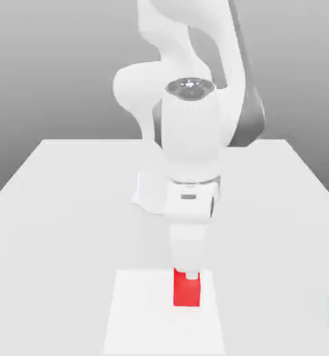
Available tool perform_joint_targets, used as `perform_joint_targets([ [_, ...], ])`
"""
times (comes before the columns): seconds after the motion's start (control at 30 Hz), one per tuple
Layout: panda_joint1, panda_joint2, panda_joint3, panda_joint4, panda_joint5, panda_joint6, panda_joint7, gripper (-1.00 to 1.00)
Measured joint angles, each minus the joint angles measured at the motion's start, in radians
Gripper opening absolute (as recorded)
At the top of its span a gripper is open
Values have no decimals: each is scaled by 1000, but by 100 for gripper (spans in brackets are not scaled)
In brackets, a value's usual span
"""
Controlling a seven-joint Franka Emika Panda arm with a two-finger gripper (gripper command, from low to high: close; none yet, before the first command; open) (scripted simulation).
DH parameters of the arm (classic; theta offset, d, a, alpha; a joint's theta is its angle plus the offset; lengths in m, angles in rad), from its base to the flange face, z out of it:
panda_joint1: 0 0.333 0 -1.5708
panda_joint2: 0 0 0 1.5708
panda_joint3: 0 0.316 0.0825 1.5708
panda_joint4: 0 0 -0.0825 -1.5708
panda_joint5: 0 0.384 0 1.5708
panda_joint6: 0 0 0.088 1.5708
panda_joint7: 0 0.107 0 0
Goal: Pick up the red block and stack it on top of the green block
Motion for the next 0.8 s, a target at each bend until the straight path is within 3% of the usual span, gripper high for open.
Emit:
perform_joint_targets([
  [0.33,-23,130,55,25,117,106,-112,0],
  [0.57,-121,249,190,35,266,199,-218,0],
  [0.6,-134,261,206,36,279,208,-227,-100],
  [0.8,-137,267,211,36,288,210,-233,-100],
])
